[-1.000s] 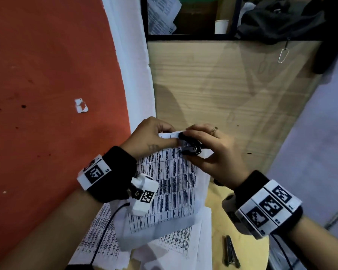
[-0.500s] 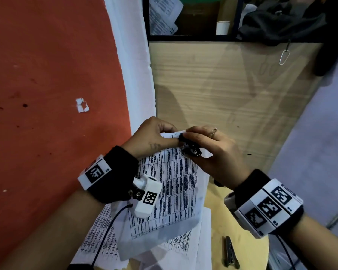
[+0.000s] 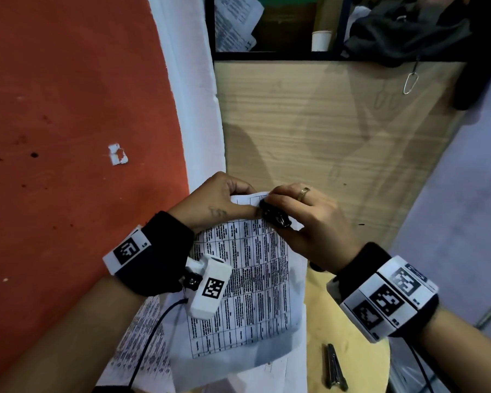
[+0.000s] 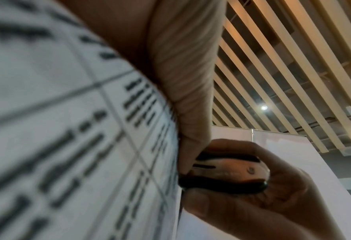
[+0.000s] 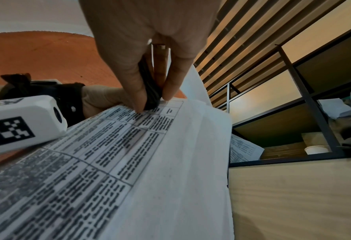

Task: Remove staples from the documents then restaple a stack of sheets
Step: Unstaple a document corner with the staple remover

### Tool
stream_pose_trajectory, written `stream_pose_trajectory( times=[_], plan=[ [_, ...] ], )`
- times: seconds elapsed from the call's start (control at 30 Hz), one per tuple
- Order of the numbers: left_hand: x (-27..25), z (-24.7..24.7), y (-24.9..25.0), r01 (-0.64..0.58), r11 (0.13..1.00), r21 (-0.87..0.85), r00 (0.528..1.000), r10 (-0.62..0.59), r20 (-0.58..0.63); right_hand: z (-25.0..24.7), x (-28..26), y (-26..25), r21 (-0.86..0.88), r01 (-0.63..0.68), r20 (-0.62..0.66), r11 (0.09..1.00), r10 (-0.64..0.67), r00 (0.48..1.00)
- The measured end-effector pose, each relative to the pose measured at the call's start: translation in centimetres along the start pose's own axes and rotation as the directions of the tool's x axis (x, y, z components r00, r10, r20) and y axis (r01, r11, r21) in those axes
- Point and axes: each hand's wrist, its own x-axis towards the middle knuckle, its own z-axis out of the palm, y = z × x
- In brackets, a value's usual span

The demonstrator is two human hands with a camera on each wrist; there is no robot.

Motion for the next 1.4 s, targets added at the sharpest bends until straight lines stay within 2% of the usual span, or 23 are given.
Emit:
stream_pose_trajectory(
  times=[0.17, 0.27, 0.33, 0.43, 0.53, 0.63, 0.73, 0.8, 0.93, 1.0, 1.07, 1.13, 1.2, 1.27, 1.3, 1.4],
  plan=[
    [-0.1, -0.1, 0.0, 0.017, 1.000, 0.003, 0.999, -0.017, 0.028, 0.0, -0.1, 0.0, 0.053, -0.025, -0.017, 0.998, 0.026, 1.000],
    [-0.1, -0.1, 0.1, -0.003, 0.998, -0.067, 0.999, 0.006, 0.050, 0.0, 0.1, 0.1, 0.091, -0.040, -0.017, 0.995, 0.041, 0.999],
    [-0.1, -0.1, 0.0, -0.019, 0.992, -0.128, 0.998, 0.026, 0.056, 0.0, 0.0, 0.2, 0.171, -0.094, -0.027, 0.981, 0.100, 0.995],
    [0.1, 0.1, -0.4, -0.024, 0.981, -0.194, 1.000, 0.027, 0.010, 0.2, -0.4, 0.1, 0.345, -0.199, -0.054, 0.917, 0.231, 0.971],
    [0.1, 0.5, -0.5, -0.042, 0.971, -0.234, 0.999, 0.041, -0.009, 0.2, -0.6, -0.3, 0.433, -0.259, -0.080, 0.863, 0.323, 0.943],
    [0.0, 0.6, -0.4, -0.083, 0.970, -0.228, 0.997, 0.079, -0.025, 0.2, -0.7, -0.5, 0.548, -0.325, -0.053, 0.771, 0.420, 0.906],
    [0.0, 0.7, -0.4, -0.109, 0.978, -0.178, 0.994, 0.102, -0.047, 0.4, -0.8, -0.2, 0.608, -0.381, -0.018, 0.696, 0.492, 0.871],
    [0.1, 0.9, -0.7, -0.137, 0.985, -0.109, 0.987, 0.125, -0.104, 0.5, -0.9, -0.1, 0.621, -0.398, -0.002, 0.675, 0.510, 0.860],
    [0.7, 1.6, -1.5, -0.190, 0.963, 0.189, 0.944, 0.232, -0.234, 0.9, -0.8, -0.2, 0.557, -0.401, -0.046, 0.727, 0.509, 0.859],
    [0.8, 1.9, -1.8, -0.144, 0.914, 0.379, 0.921, 0.264, -0.287, 1.0, -0.8, -0.4, 0.503, -0.405, -0.111, 0.764, 0.521, 0.846],
    [0.7, 1.6, -2.4, -0.046, 0.877, 0.477, 0.894, 0.250, -0.373, 0.9, -1.0, -0.3, 0.467, -0.424, -0.187, 0.776, 0.555, 0.810],
    [0.4, 0.9, -3.2, 0.004, 0.890, 0.455, 0.890, 0.204, -0.407, 1.0, -1.7, 0.1, 0.410, -0.474, -0.216, 0.779, 0.588, 0.780],
    [0.4, 0.3, -3.8, 0.016, 0.878, 0.478, 0.923, 0.172, -0.346, 1.6, -3.2, 0.6, 0.355, -0.553, -0.156, 0.754, 0.631, 0.760],
    [0.5, -0.3, -4.2, 0.004, 0.854, 0.521, 0.954, 0.153, -0.259, 3.1, -5.1, 1.1, 0.308, -0.644, -0.041, 0.701, 0.686, 0.727],
    [0.5, -0.6, -4.6, 0.004, 0.846, 0.533, 0.961, 0.144, -0.236, 3.9, -6.3, 1.4, 0.270, -0.699, 0.021, 0.662, 0.722, 0.692],
    [0.5, -1.6, -6.2, 0.057, 0.850, 0.524, 0.973, 0.070, -0.220, 6.4, -10.2, 2.2, 0.132, -0.843, 0.169, 0.521, 0.826, 0.537]
  ],
)
